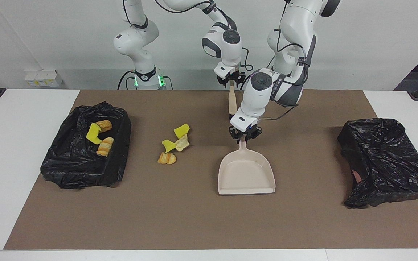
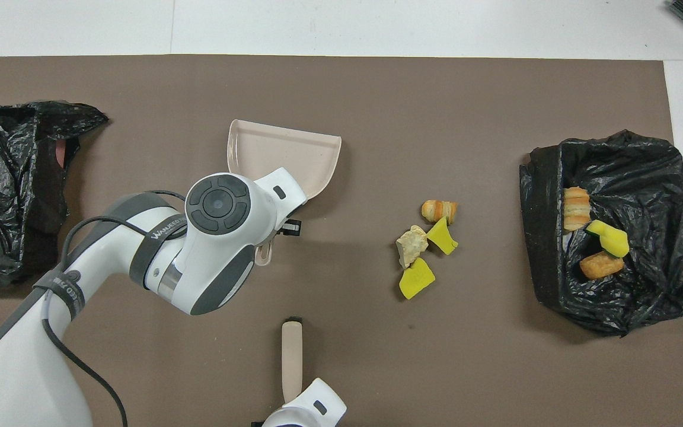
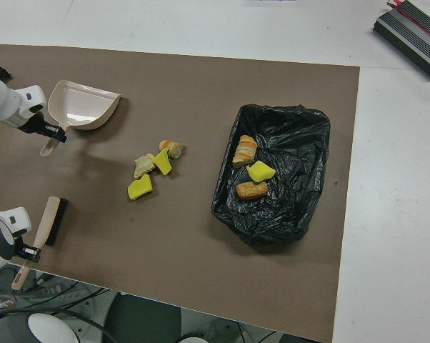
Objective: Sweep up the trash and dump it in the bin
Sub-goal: 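Sweep the remaining trash into the dustpan with the right gripper's brush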
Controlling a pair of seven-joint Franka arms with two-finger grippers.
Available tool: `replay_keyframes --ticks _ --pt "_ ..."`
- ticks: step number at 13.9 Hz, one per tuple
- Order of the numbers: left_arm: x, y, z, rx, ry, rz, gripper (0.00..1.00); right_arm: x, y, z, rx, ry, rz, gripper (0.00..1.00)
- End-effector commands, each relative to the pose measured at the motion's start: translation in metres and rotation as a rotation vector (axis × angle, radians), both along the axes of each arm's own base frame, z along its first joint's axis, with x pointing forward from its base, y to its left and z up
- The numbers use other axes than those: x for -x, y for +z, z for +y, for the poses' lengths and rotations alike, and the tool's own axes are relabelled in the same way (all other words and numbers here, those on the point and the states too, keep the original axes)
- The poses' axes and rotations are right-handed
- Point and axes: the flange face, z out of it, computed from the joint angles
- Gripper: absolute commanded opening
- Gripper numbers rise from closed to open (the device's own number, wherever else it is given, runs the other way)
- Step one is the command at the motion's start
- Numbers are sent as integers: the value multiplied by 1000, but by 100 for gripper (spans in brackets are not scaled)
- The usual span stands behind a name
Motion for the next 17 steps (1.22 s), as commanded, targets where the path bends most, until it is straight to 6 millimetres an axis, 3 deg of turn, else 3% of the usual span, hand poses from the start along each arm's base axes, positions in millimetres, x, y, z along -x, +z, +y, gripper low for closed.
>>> replay_keyframes --ticks 1,5,7,9,11,13,17 --pt "3 20 26 -85 -272 43 0 -19 20 5 21 7 44 0" --pt "1 21 46 -117 -703 115 0 -44 51 -26 63 22 11 0" --pt "3 23 47 -121 -872 123 0 -68 80 -64 80 56 24 0" --pt "9 21 47 -125 -996 136 0 -104 101 -113 103 49 6 0" --pt "18 20 36 -129 -1033 131 0 -124 100 -141 189 62 -28 0" --pt "31 22 26 -138 -1053 130 0 -150 94 -181 282 182 -35 0" --pt "64 3 13 -154 -1102 163 0 -207 78 -261 393 381 -35 0"
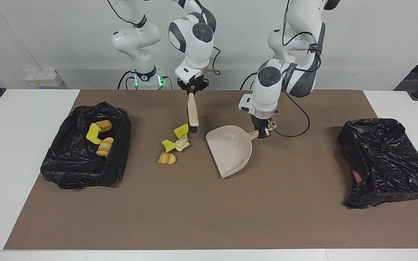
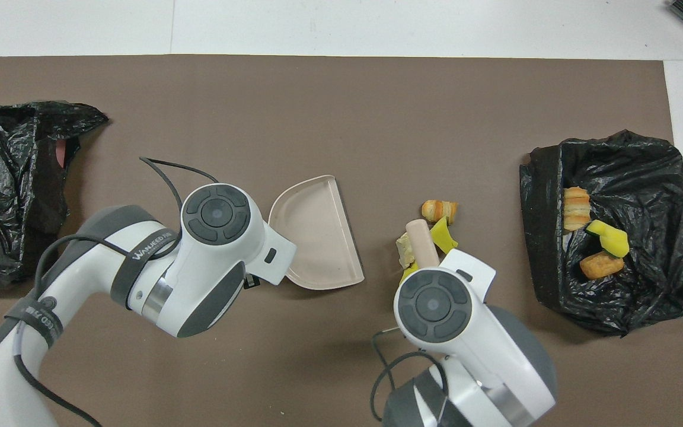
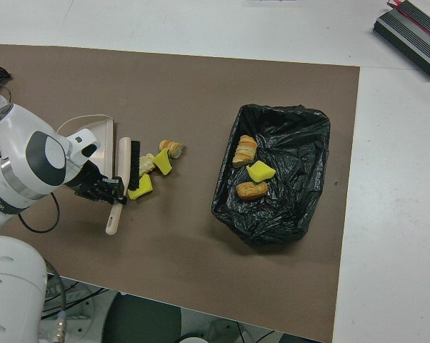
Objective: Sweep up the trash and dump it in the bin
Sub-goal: 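Sweep the remaining trash into the dustpan with the right gripper's brush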
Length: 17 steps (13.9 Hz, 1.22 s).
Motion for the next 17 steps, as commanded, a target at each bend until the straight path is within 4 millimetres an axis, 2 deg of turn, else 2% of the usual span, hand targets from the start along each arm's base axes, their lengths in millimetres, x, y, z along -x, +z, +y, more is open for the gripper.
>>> replay_keyframes --ticks 1,2,5,8,10,12,17 --pt "28 -8 -3 -35 -44 -8 0 -36 -13 -57 43 89 35 0" --pt "35 -7 -11 -35 -56 -12 0 -49 -21 -76 67 101 29 0" --pt "54 -10 -23 -48 -19 -25 0 -75 -44 -91 49 98 -3 0" --pt "59 -10 -24 -58 23 -33 0 -77 -67 -97 37 78 31 0" --pt "63 -12 -21 -69 29 -29 0 -72 -81 -86 20 77 69 0" --pt "69 -14 -19 -81 26 -25 0 -61 -97 -57 -40 70 119 0" --pt "76 -17 -13 -111 25 -3 0 -37 -102 -4 -213 -10 195 0"
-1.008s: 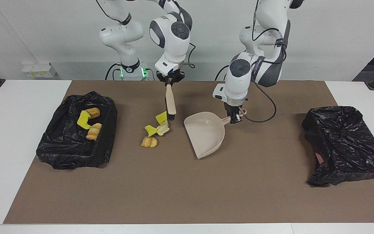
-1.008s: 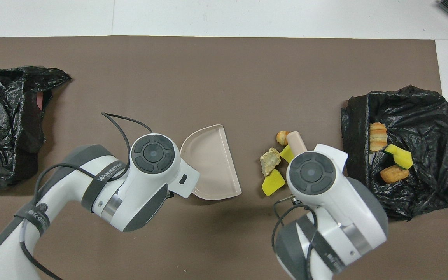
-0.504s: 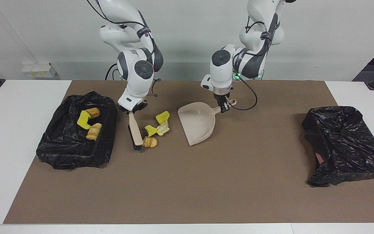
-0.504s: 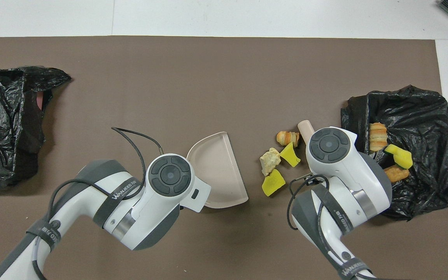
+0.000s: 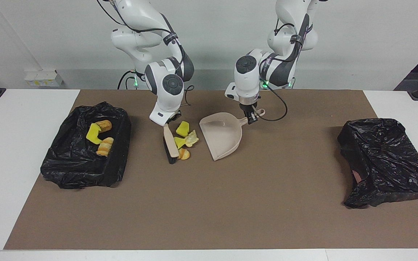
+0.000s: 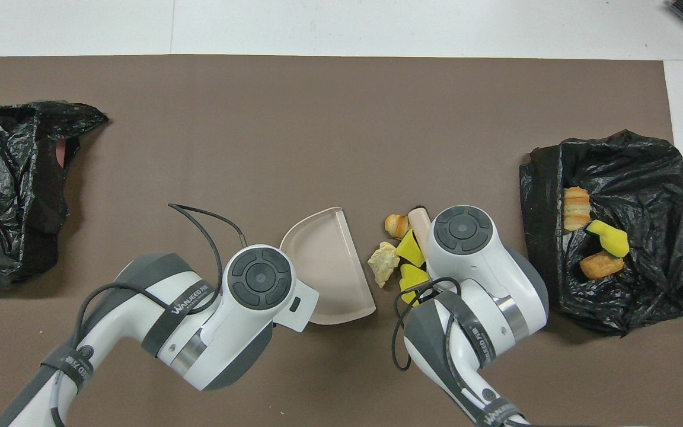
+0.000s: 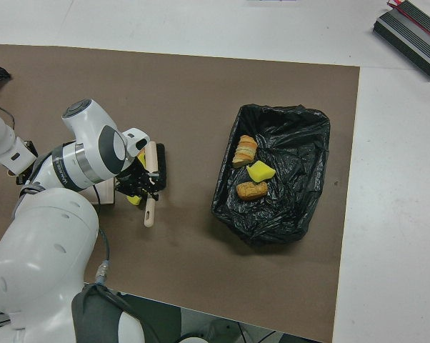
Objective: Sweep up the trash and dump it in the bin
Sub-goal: 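Sweep the remaining trash into the dustpan with the right gripper's brush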
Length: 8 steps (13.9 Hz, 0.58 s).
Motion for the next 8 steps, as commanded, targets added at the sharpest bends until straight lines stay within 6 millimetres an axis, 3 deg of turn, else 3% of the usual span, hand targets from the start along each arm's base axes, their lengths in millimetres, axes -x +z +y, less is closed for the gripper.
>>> replay_keyframes --ticks 1,5,8 --pt "12 -1 9 -42 -4 -2 0 13 -7 33 -93 -37 52 0" --pt "9 -1 12 -38 -6 1 0 17 1 77 -300 -165 95 0" --pt "8 -1 13 -36 -68 15 0 18 21 113 -428 -242 156 0"
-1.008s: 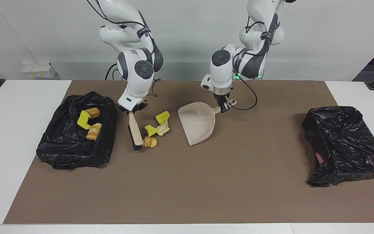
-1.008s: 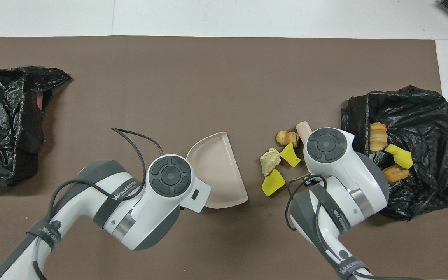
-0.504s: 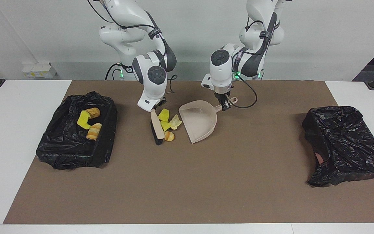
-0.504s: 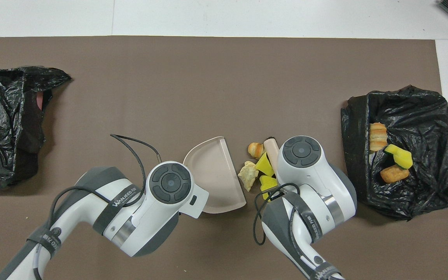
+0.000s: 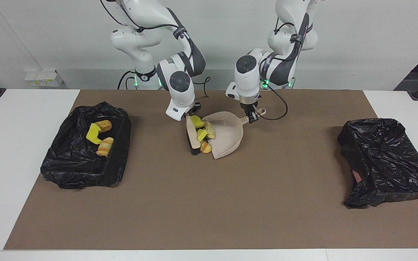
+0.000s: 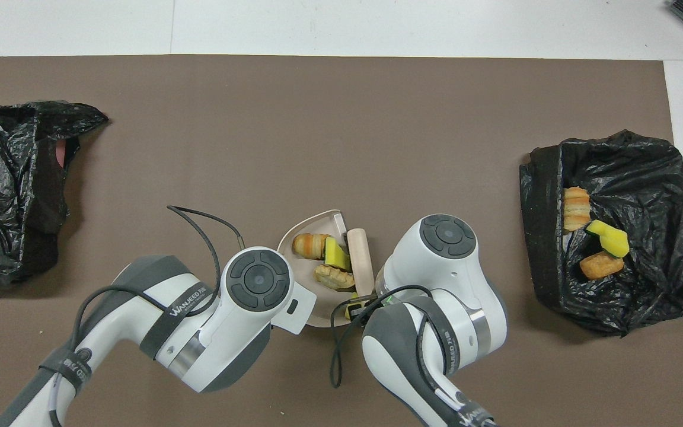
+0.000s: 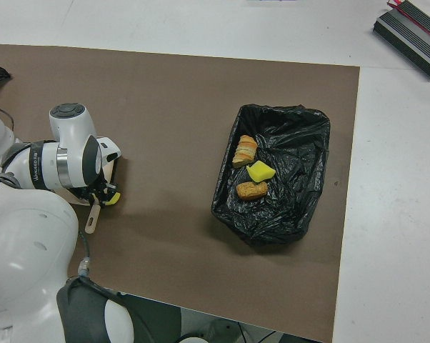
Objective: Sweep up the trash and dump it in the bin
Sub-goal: 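Sweep the remaining trash into the dustpan with the right gripper's brush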
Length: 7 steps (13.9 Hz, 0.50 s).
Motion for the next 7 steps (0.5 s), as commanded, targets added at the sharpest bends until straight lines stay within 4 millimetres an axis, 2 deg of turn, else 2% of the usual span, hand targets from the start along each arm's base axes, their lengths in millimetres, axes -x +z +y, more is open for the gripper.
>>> replay_keyframes --ticks 1,2,5,7 --pt "7 1 9 -27 -53 7 0 -4 20 27 -75 -38 34 0" --pt "6 0 11 -27 -53 9 0 -2 31 28 -71 -31 48 0" --pt "-2 0 15 -13 -125 24 0 -11 85 -17 17 -10 19 0" --pt "-9 0 22 1 -196 36 0 -9 99 -38 60 1 29 0"
